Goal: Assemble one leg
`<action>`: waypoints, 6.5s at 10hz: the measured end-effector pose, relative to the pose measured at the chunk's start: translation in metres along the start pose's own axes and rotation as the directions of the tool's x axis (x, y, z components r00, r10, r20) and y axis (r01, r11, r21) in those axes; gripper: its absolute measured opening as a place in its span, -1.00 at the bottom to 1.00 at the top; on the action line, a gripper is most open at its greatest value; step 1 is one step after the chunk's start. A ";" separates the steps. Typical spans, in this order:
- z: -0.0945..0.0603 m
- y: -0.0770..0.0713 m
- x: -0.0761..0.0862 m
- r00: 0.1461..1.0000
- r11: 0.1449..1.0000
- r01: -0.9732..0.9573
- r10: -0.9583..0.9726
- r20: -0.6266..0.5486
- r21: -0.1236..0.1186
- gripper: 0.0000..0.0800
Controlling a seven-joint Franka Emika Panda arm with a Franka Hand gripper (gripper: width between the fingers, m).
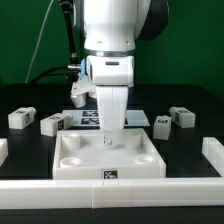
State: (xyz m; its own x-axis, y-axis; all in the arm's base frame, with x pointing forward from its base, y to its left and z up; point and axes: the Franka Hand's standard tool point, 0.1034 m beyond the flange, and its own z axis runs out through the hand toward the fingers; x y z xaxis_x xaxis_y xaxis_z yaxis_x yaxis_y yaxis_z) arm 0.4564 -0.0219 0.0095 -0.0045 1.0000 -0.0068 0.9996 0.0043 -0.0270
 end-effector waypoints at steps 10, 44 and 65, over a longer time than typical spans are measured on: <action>0.000 0.003 0.000 1.000 1.000 -0.013 0.013 0.001 -0.002 -0.86; -0.064 0.009 0.116 0.992 0.991 -0.125 0.125 -0.001 -0.056 0.62; -0.055 -0.061 0.167 0.079 0.072 -0.996 0.981 0.178 0.047 0.62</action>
Offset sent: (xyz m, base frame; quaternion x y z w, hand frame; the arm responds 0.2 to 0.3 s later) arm 0.0000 0.0000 0.0000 0.0000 0.0000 0.0000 1.0000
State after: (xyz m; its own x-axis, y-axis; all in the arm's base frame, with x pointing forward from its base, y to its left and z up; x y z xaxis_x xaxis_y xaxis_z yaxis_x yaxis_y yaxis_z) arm 0.3962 0.1453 0.0649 0.9754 0.0819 -0.2047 0.0749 -0.9963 -0.0419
